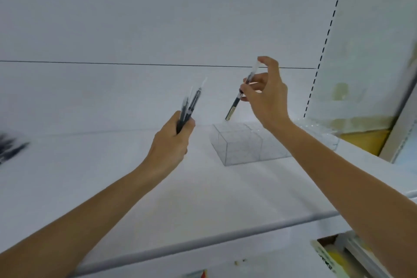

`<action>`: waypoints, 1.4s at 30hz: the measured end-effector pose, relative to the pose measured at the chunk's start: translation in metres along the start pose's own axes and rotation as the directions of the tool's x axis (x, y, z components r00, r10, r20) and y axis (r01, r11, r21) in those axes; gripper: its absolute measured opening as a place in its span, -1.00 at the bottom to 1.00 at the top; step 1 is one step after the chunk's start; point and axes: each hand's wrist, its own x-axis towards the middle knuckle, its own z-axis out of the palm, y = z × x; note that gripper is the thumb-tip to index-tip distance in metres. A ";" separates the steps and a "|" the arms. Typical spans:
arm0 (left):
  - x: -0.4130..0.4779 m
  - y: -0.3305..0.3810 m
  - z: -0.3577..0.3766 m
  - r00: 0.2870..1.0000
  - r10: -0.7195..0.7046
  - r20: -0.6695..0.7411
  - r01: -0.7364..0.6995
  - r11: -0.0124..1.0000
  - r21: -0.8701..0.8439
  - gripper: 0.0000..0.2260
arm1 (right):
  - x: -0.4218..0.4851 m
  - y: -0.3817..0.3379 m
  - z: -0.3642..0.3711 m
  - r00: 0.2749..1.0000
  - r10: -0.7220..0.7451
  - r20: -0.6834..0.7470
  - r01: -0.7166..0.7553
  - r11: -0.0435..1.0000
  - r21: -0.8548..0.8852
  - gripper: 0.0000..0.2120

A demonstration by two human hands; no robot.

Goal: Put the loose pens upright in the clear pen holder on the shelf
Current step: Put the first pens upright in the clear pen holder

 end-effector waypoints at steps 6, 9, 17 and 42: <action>-0.009 -0.010 0.022 0.983 -0.089 -0.162 0.106 0.989 0.103 -0.74 | 0.020 0.029 0.011 0.954 -0.163 0.252 0.178 0.983 -0.041 -0.48; -0.013 -0.009 0.029 0.961 -0.134 -0.242 0.162 0.982 0.097 -0.69 | 0.024 0.039 0.011 0.929 -0.189 0.317 0.194 0.981 0.016 -0.49; -0.028 0.000 0.055 0.938 -0.161 -0.307 0.175 0.984 0.019 -0.73 | 0.018 0.051 0.011 0.867 -0.244 0.435 0.228 0.970 0.090 -0.53; -0.019 0.020 0.074 0.931 -0.157 -0.329 0.130 0.986 -0.103 -0.79 | 0.025 0.051 0.004 0.869 -0.298 0.394 0.374 0.919 -0.128 -0.60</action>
